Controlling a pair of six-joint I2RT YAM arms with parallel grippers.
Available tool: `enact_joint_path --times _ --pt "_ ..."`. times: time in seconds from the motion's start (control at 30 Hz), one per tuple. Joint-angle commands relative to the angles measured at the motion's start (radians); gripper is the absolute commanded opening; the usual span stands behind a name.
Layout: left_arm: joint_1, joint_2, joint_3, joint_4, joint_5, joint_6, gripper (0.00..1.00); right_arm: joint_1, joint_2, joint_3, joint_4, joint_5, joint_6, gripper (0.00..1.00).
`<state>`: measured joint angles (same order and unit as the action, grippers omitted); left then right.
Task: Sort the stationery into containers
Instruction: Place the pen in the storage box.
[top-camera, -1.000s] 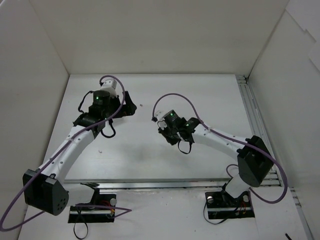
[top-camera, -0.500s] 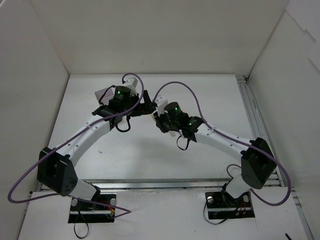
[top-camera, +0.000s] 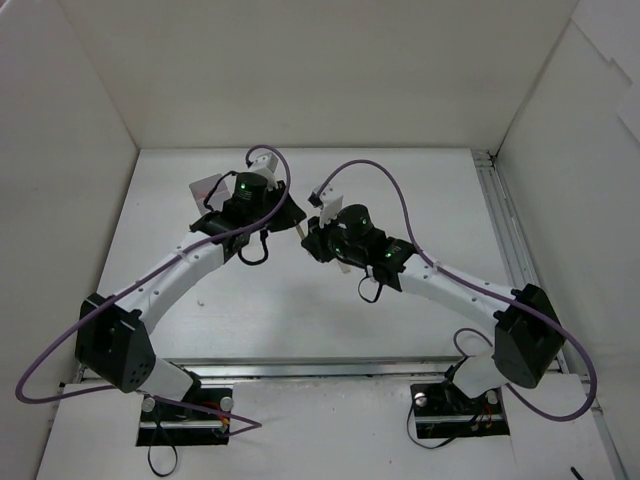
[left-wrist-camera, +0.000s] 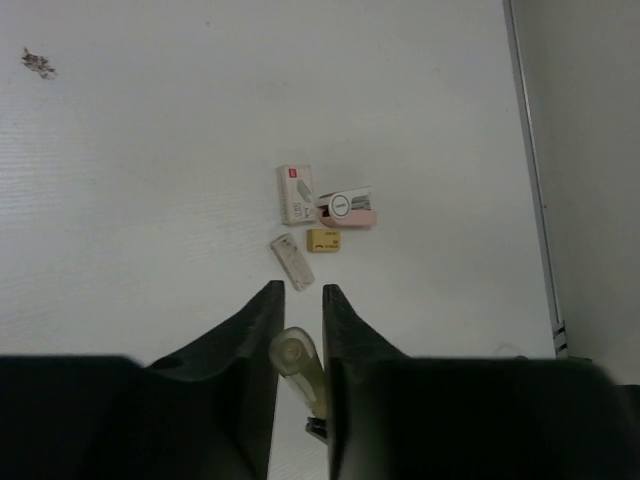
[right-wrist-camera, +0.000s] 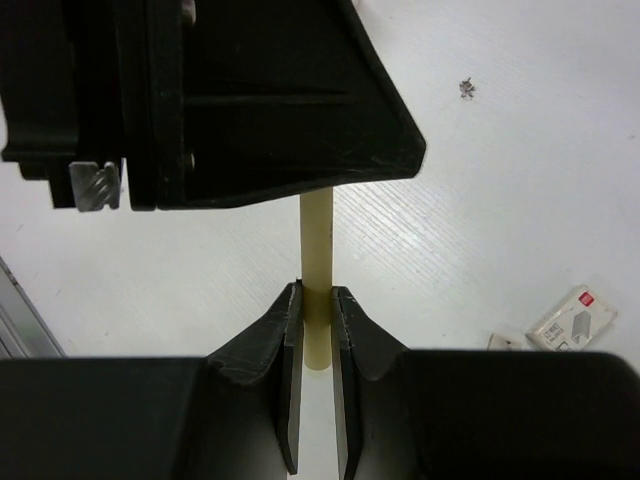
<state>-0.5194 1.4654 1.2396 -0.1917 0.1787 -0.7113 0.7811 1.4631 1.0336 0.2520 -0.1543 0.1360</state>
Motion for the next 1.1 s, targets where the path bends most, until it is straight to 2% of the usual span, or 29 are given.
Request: enact_joint_path --times 0.0,0.03,0.07,0.2,0.27,0.3,0.33,0.37,0.4,0.43,0.5,0.67,0.77,0.83,0.97,1.07 --pt "-0.005 -0.017 0.037 0.044 -0.012 0.003 0.08 0.009 -0.012 0.026 0.081 0.027 0.031 0.00" --pt "-0.005 -0.016 0.038 0.040 -0.012 0.006 0.02 0.009 -0.009 0.029 0.079 0.038 0.033 0.00" --pt "-0.005 -0.019 0.040 0.037 -0.013 0.006 0.00 0.007 -0.007 0.031 0.076 0.045 0.037 0.00" --pt "-0.005 -0.023 0.043 0.040 -0.013 0.015 0.00 0.007 0.005 0.048 0.064 0.085 0.050 0.04" --pt "-0.005 -0.028 0.047 0.040 -0.027 0.021 0.00 0.009 0.017 0.057 0.061 0.088 0.057 0.09" --pt "-0.005 -0.031 0.050 0.037 -0.033 0.022 0.00 0.006 0.025 0.069 0.055 0.088 0.059 0.16" --pt "-0.005 -0.034 0.060 0.034 -0.045 0.030 0.00 0.007 0.028 0.072 0.053 0.084 0.062 0.37" --pt "-0.005 -0.036 0.067 0.028 -0.080 0.050 0.00 0.007 0.029 0.078 0.052 0.079 0.062 0.50" --pt "0.005 -0.036 0.075 0.012 -0.102 0.061 0.00 0.007 0.029 0.086 0.044 0.078 0.062 0.68" --pt "0.016 -0.037 0.083 0.006 -0.126 0.068 0.00 0.009 0.026 0.092 0.040 0.076 0.068 0.97" --pt "0.053 -0.033 0.101 0.003 -0.146 0.091 0.00 0.007 0.022 0.121 0.006 0.084 0.067 0.98" --pt "0.226 -0.022 0.120 0.020 -0.174 0.165 0.00 0.004 -0.023 0.109 -0.030 0.110 0.047 0.98" --pt "0.294 -0.033 0.112 0.053 -0.281 0.265 0.00 -0.020 -0.040 0.057 -0.028 0.269 0.117 0.98" --pt "0.324 -0.036 0.103 0.116 -0.329 0.340 0.00 -0.063 -0.040 0.040 -0.046 0.254 0.172 0.98" --pt "0.445 -0.011 0.120 0.184 -0.288 0.400 0.00 -0.163 -0.059 -0.022 -0.066 0.226 0.191 0.98" --pt "0.482 0.029 0.113 0.299 -0.272 0.449 0.00 -0.204 -0.096 -0.067 -0.083 0.257 0.175 0.98"
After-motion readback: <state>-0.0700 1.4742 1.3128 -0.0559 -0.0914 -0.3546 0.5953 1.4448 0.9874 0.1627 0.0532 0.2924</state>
